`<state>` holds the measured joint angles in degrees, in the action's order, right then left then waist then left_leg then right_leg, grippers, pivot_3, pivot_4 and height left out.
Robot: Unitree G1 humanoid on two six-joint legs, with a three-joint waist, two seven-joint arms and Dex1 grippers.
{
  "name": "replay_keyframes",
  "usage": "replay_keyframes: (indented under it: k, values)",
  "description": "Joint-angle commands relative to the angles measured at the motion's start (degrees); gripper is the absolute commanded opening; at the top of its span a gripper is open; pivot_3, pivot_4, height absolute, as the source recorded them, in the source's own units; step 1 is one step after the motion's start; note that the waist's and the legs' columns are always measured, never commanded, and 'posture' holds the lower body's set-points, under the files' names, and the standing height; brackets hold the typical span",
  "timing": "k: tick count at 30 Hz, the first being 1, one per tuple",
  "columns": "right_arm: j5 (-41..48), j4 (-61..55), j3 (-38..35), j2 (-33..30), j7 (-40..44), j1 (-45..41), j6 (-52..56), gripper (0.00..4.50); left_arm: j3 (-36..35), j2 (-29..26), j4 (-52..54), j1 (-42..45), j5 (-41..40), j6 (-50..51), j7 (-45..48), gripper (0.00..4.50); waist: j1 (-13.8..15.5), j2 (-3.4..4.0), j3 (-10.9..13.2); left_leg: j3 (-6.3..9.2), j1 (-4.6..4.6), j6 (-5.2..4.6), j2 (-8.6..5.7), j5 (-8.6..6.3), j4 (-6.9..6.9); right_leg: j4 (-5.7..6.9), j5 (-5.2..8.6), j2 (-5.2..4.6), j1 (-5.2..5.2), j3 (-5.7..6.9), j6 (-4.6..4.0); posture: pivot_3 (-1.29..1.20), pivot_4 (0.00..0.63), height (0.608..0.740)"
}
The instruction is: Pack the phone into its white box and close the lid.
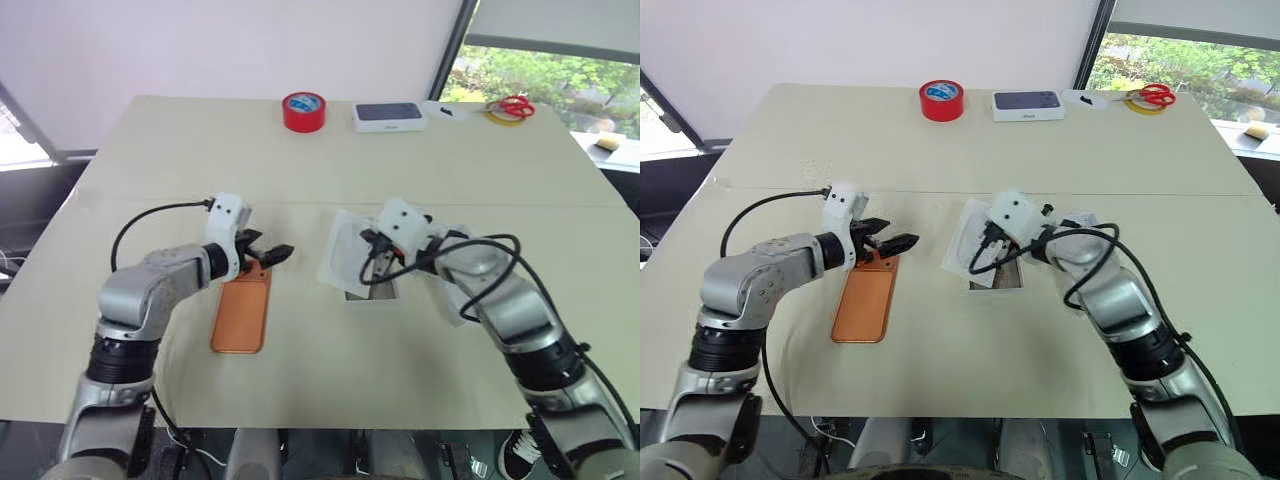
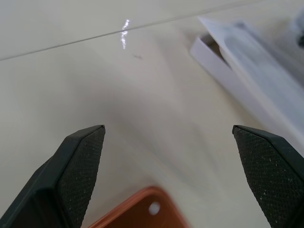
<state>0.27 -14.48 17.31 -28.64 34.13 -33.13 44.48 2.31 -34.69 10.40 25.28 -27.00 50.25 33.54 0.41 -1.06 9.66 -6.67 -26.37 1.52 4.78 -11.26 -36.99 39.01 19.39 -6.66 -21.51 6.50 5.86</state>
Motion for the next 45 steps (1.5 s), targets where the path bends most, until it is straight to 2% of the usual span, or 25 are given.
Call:
replay_keyframes:
  k: [1, 6, 13, 19, 25, 35, 39, 45]
  values:
    - [-2.9, 3.1, 2.4, 2.9, -3.4, -3.0, 3.9, 0.02, 2.1, -3.6, 2.8, -2.9, 2.2, -7.8, 7.2, 4.50, -0.2, 0.00, 0.0, 0.00, 0.00, 0.00, 0.01, 0.00, 0.00, 0.00, 0.00, 0.01, 0.00, 0.00, 0.00, 0.00, 0.150, 0.730]
    - [-5.6, 6.9, 5.6, 3.4, -4.0, -4.8, 6.5, 0.02, -0.2, -5.3, 3.8, -6.2, 1.2, -9.3, 10.5, 4.50, 0.1, 0.01, 0.0, -0.05, -0.08, -0.08, 0.01, -0.04, -0.03, 0.01, 0.00, -0.02, -0.06, 0.00, 0.00, 0.00, 0.150, 0.730]
    - [-7.2, 3.1, 9.3, -2.6, 1.1, -3.9, 6.6, 0.02, -1.5, -6.4, 5.9, -8.4, 0.3, -9.3, 12.9, 4.50, -0.1, 0.01, 0.0, -0.05, -0.06, -0.20, 0.03, -0.12, -0.01, 0.04, 0.00, -0.01, -0.07, -0.01, 0.00, 0.00, 0.150, 0.730]
    - [-11.5, 3.4, 11.3, -6.3, 1.3, -4.1, 2.4, 0.02, -0.4, -5.4, 5.7, -7.9, 1.1, -9.6, 12.7, 4.50, -0.2, 0.01, 0.0, -0.06, -0.05, -0.21, 0.03, -0.12, -0.01, 0.04, 0.00, -0.01, -0.09, -0.01, 0.00, 0.00, 0.150, 0.730]
    - [-15.1, 3.8, 12.0, -7.0, 1.3, -3.5, -1.6, 0.02, 0.4, -4.3, 5.7, -7.4, 1.6, -9.7, 12.8, 4.50, -0.2, 0.01, 0.0, -0.08, -0.06, -0.17, 0.03, -0.10, -0.01, 0.05, 0.00, -0.01, -0.11, -0.02, 0.00, 0.00, 0.150, 0.730]
    - [-14.0, 6.9, 7.2, -0.2, -0.2, -3.0, -2.5, 0.02, 1.0, -3.6, 6.3, -7.6, 1.5, -9.4, 12.8, 4.50, -0.6, 0.01, 0.0, -0.10, -0.06, -0.08, 0.05, -0.05, 0.00, 0.08, 0.00, 0.01, -0.12, -0.03, 0.00, 0.00, 0.150, 0.730]
    - [-15.0, 15.4, 7.5, 2.9, -2.8, -5.8, -6.2, 0.02, 1.1, -3.2, 6.5, -7.6, 1.5, -9.3, 12.6, 4.50, -0.9, 0.01, 0.0, -0.10, -0.05, -0.08, 0.05, -0.05, -0.02, 0.08, 0.00, 0.00, -0.10, -0.03, 0.00, 0.00, 0.150, 0.730]
    - [-15.9, 20.7, 7.0, 4.7, -5.3, -6.8, -12.5, 0.02, 1.0, -2.9, 7.1, -8.0, 1.3, -8.9, 12.2, 4.50, -1.2, 0.01, 0.0, -0.12, -0.04, -0.07, 0.05, -0.04, 0.00, 0.09, 0.00, 0.01, -0.11, -0.04, 0.01, 0.00, 0.150, 0.730]
